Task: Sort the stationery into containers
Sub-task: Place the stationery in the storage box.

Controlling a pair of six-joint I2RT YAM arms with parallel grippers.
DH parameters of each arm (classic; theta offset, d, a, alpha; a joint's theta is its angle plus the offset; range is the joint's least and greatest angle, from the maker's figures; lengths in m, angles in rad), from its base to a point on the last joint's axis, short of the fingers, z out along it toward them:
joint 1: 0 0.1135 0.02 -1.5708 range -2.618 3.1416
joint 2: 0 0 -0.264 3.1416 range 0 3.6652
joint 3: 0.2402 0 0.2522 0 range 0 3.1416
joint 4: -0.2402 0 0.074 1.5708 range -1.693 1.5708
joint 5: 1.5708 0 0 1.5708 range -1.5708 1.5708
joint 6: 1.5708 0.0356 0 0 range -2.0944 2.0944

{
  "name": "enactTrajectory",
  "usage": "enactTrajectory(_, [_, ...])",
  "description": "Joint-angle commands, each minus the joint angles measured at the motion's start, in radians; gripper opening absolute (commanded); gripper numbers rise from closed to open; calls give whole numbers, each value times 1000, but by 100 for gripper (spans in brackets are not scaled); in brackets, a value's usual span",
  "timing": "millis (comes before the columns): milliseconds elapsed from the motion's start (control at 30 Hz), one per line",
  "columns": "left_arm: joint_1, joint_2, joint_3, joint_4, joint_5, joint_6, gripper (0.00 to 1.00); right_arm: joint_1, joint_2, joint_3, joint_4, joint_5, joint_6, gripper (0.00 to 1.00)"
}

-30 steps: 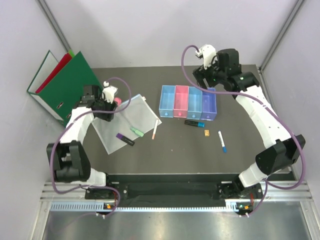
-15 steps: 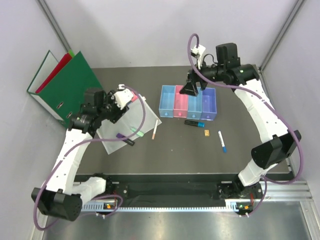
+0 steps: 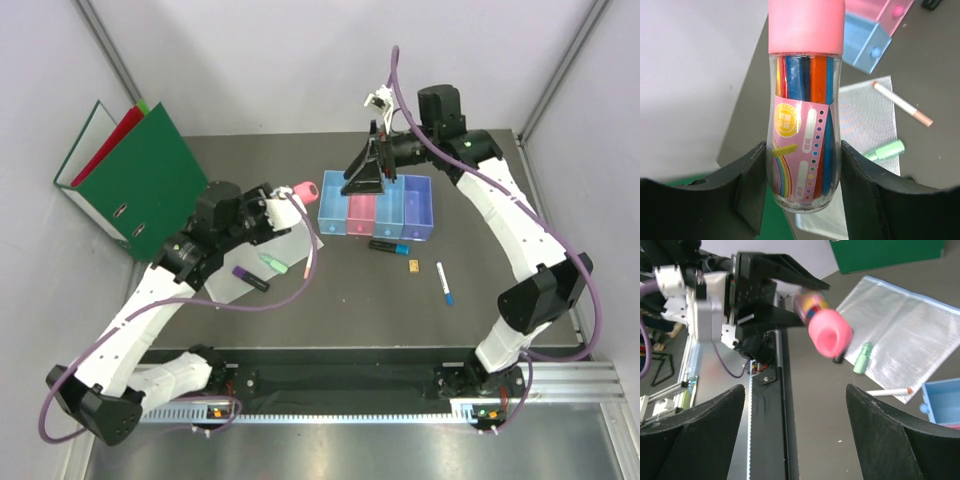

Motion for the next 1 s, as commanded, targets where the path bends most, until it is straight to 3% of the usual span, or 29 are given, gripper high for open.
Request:
enactTrajectory(0, [-99,14,46,154,-62,100,0,37,17,-3,77,-71,48,82])
enactTrajectory(133, [-194,58,81,171,-86,125,0,45,34,15,80,-57,51,83])
enactTrajectory(333, [-240,84,135,191,-134,114,0,45,41,13,64,-42,28,83])
enactTrajectory(600, [-256,70,121,195,-154,114,0,45,37,-8,47,-23,2,83])
enactTrajectory(767, [-257,67,112,200,-160,115,0,45,32,-13,48,-13,2,75])
enactTrajectory(967, [-259,72,117,214,-157,114,0,45,23,-34,51,-8,1,73])
